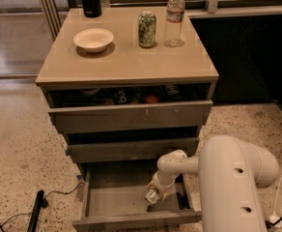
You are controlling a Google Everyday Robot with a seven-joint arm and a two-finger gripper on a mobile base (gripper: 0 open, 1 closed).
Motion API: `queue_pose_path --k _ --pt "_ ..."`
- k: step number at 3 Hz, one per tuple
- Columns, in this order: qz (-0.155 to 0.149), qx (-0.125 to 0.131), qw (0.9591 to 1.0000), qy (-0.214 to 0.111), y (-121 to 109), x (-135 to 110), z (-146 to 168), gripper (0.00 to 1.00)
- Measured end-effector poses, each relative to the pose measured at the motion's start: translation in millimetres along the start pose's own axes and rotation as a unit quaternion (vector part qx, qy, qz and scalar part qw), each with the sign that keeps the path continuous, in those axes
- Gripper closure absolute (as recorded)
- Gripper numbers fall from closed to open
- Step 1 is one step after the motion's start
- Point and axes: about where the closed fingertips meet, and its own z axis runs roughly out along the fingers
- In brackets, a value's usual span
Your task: Pick 7up can from bottom drawer and place on counter
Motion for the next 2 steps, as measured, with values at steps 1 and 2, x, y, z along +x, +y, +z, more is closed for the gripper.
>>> queue_pose_path --k 1,2 --pt "0.007 0.008 0.9998 0.014 -7.5 -9.9 -63.9 1.00" --pt "0.011 0.010 0.9998 0.011 -9.3 -11.7 -72.7 1.00"
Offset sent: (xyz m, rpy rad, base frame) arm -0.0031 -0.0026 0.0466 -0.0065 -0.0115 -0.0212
